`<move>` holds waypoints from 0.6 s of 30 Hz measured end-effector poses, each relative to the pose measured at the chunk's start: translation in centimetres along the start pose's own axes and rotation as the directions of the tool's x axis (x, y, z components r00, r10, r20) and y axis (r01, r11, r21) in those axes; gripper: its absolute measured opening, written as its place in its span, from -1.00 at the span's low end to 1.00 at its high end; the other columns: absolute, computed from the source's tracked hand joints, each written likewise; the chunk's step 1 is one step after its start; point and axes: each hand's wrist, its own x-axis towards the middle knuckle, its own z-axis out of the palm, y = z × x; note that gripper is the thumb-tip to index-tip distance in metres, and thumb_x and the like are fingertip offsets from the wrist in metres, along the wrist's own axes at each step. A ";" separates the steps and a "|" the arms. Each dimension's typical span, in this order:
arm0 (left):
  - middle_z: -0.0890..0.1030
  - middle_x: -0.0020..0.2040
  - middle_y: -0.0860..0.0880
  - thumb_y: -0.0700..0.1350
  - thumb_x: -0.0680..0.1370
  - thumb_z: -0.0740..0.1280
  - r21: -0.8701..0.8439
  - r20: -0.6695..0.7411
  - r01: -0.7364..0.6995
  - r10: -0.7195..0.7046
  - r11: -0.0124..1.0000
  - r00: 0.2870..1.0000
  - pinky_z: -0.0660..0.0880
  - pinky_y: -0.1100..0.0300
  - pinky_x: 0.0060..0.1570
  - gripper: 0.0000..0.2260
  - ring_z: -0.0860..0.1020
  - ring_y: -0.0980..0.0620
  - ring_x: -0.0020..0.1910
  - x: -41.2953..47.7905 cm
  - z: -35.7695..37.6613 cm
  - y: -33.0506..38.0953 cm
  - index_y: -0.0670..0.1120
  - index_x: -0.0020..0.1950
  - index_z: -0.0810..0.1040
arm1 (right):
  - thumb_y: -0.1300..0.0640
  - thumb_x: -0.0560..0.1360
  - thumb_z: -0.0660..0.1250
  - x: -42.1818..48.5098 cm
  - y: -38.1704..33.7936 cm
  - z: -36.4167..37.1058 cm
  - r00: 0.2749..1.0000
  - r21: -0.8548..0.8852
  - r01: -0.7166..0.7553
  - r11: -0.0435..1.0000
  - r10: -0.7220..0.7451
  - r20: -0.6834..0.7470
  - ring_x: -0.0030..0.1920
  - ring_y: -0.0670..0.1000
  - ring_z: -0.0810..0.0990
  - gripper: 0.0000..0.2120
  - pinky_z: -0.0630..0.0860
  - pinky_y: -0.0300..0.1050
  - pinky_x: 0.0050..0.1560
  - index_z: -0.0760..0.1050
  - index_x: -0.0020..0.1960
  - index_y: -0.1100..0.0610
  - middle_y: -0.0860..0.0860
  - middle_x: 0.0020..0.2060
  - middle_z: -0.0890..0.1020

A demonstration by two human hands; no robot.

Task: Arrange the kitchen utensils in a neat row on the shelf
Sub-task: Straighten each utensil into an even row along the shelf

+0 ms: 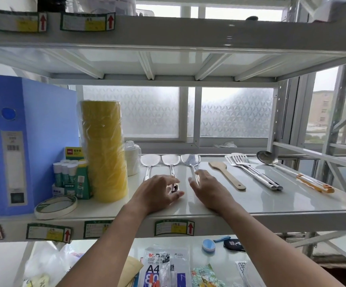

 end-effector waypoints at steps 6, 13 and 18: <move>0.61 0.34 0.10 0.28 0.45 0.41 0.011 -0.033 -0.006 0.006 1.000 0.999 0.47 0.12 0.31 -0.49 0.56 0.09 0.32 -0.2 -0.3 0.0 0.06 0.31 0.63 | 0.00 0.65 0.15 -0.2 0.3 -2.1 0.969 0.101 0.001 0.995 0.024 -0.245 0.22 0.18 0.60 -0.67 0.48 0.01 0.13 0.48 0.30 0.14 0.14 0.24 0.63; 0.60 0.35 0.11 0.30 0.45 0.41 0.010 -0.051 0.002 -0.002 1.000 0.999 0.46 0.15 0.32 -0.48 0.56 0.09 0.32 -0.4 -0.5 0.2 0.06 0.33 0.61 | 0.16 0.52 0.25 -0.7 6.6 -5.5 0.981 -0.203 -0.134 0.970 0.100 -0.166 0.22 0.22 0.60 -0.65 0.52 0.07 0.17 0.50 0.30 0.13 0.14 0.23 0.60; 0.60 0.35 0.13 0.32 0.45 0.40 0.006 -0.053 0.011 -0.011 1.000 0.999 0.47 0.15 0.31 -0.46 0.57 0.11 0.31 -0.5 -0.3 0.2 0.07 0.34 0.60 | 0.11 0.59 0.15 0.0 8.0 -4.8 0.976 -0.192 -0.210 0.959 0.218 0.025 0.19 0.20 0.57 -0.66 0.47 0.03 0.12 0.46 0.33 0.11 0.18 0.19 0.60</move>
